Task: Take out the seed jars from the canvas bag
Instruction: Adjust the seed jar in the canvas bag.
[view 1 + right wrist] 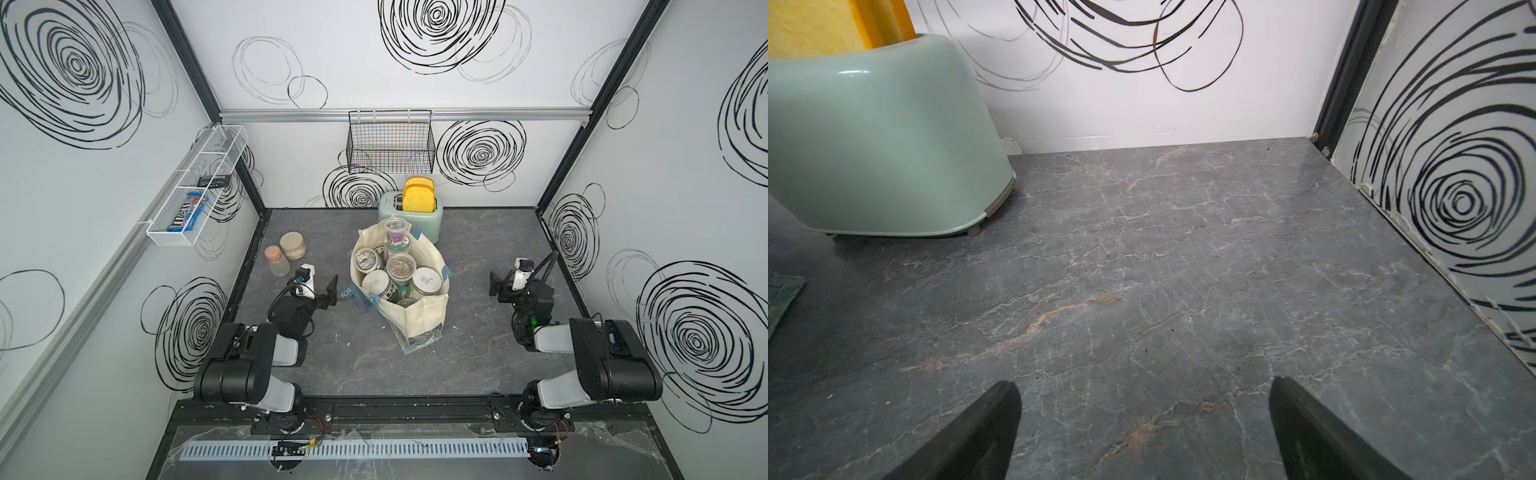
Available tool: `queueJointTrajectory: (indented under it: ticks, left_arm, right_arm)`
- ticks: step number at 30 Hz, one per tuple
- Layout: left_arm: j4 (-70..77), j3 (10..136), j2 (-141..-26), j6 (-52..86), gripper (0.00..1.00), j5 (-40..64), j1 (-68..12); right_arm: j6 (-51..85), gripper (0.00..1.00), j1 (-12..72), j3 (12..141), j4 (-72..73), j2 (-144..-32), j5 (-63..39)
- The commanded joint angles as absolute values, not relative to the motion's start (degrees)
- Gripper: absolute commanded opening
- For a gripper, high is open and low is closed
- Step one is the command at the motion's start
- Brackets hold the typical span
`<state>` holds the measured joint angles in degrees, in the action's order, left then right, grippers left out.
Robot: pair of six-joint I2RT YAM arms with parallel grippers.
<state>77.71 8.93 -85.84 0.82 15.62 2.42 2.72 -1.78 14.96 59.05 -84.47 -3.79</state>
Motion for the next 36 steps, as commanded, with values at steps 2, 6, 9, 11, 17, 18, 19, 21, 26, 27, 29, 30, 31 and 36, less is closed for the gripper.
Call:
queueJointTrajectory:
  ticks: [2,6,9,11,17,18,19,21,26,27,29,30,31,36]
  left_arm:
    - [82.0,9.7,-86.2,-0.1,0.96,16.4,2.6]
    - [82.0,9.7,-86.2,0.0,0.96,16.3,2.6]
    - [82.0,9.7,-86.2,0.0,0.96,16.3,2.6]
    - [82.0,9.7,-86.3,0.0,0.96,16.5,2.7]
    - [85.7,8.4,-86.9,1.8,0.96,18.6,4.6]
    - [85.5,8.4,-86.8,1.8,0.96,18.6,4.6]
    - [85.5,8.4,-86.8,1.8,0.96,18.6,4.6]
    - [85.5,8.5,-86.8,1.8,0.96,18.6,4.6]
    - [85.5,8.5,-86.8,1.8,0.96,18.6,4.6]
    - [85.5,8.5,-86.8,1.8,0.96,18.6,4.6]
    - [85.5,8.5,-86.8,1.8,0.96,18.6,4.6]
    - [85.5,8.5,-86.8,1.8,0.96,18.6,4.6]
    - [85.5,8.5,-86.8,1.8,0.96,18.6,4.6]
    - [89.1,6.7,-86.9,2.5,0.96,19.4,5.3]
  right_arm:
    - [2.3,0.97,-1.4,16.0,61.0,-85.0,-3.3]
    - [2.3,0.97,-1.4,16.0,61.0,-84.9,-3.3]
    - [2.3,0.97,-1.4,16.0,61.0,-84.9,-3.3]
    - [2.3,0.97,-1.4,16.0,61.0,-84.9,-3.3]
    - [2.3,0.97,-1.4,16.0,61.0,-84.9,-3.3]
    - [2.2,0.97,-1.4,16.0,61.0,-84.9,-3.3]
    - [2.3,0.97,-1.4,16.0,61.0,-84.9,-3.3]
    - [2.3,0.97,-1.4,16.0,61.0,-84.9,-3.3]
    - [2.3,0.98,-1.4,16.0,61.0,-84.9,-3.3]
    - [2.3,0.97,-1.4,16.0,61.0,-84.9,-3.3]
    - [2.3,0.97,-1.4,16.0,61.0,-84.9,-3.3]
    - [2.3,0.97,-1.4,16.0,61.0,-84.9,-3.3]
    - [2.3,0.97,-1.4,16.0,61.0,-84.9,-3.3]
    - [2.1,0.97,-1.4,15.9,61.2,-84.8,-3.7]
